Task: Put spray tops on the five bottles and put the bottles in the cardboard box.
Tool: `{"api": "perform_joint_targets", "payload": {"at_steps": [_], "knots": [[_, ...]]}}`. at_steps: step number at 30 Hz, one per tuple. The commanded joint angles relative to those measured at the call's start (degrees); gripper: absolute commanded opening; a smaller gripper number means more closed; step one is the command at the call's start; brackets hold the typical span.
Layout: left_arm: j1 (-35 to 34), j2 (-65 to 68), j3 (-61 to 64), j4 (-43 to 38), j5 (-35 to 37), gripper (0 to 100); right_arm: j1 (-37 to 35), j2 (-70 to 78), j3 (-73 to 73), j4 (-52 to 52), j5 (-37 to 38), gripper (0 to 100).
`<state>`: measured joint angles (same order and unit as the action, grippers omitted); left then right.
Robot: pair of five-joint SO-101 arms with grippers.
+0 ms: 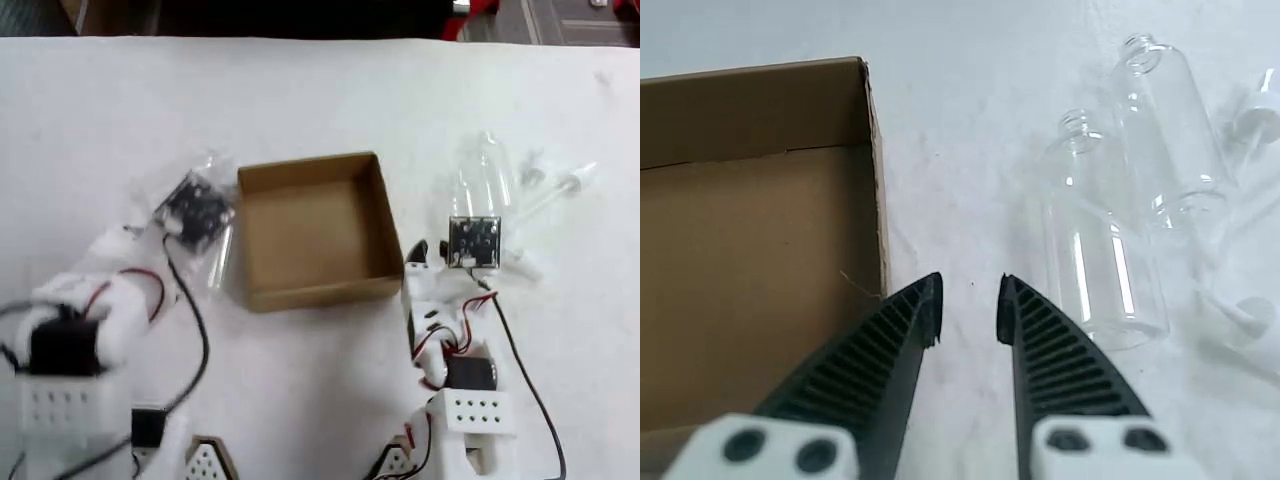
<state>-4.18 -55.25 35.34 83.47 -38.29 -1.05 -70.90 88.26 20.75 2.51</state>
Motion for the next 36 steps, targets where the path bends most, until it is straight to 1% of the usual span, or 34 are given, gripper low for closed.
{"api": "perform_joint_targets", "payload": {"at_steps": [1,6,9,11,14,19,20,23,30,36], "knots": [[-0.2,8.4,-8.7,6.2,-1.1,3,-0.6,0.0,-0.6,-1.4,-0.4,8.4],[3.1,17.1,-17.8,12.7,-1.1,13,-0.6,0.0,-0.6,-1.4,-0.4,8.4],[5.8,20.0,-22.4,12.9,-1.2,13,-0.6,0.0,-0.6,-1.4,-0.4,8.4],[7.5,22.2,-25.4,11.5,-1.5,13,-0.5,0.0,-0.6,-1.4,-0.4,8.4],[8.5,26.8,-29.7,11.0,-5.4,13,-0.4,0.0,-0.6,-1.4,-0.4,8.4],[6.8,38.8,-38.6,11.0,-6.4,12,-0.5,0.0,-0.6,-1.4,-0.2,8.4],[6.5,41.7,-41.1,11.1,-6.3,12,-0.6,0.0,-0.6,-1.4,1.0,8.4],[5.9,51.0,-49.8,11.6,-6.2,12,-0.7,0.0,-0.5,-1.4,4.0,8.4],[5.8,71.4,-72.6,17.1,-6.2,12,-0.7,0.0,-0.5,-1.5,4.0,8.4],[3.8,86.3,-87.7,17.7,-6.2,12,-0.7,0.0,1.0,-4.8,4.3,8.4]]}}
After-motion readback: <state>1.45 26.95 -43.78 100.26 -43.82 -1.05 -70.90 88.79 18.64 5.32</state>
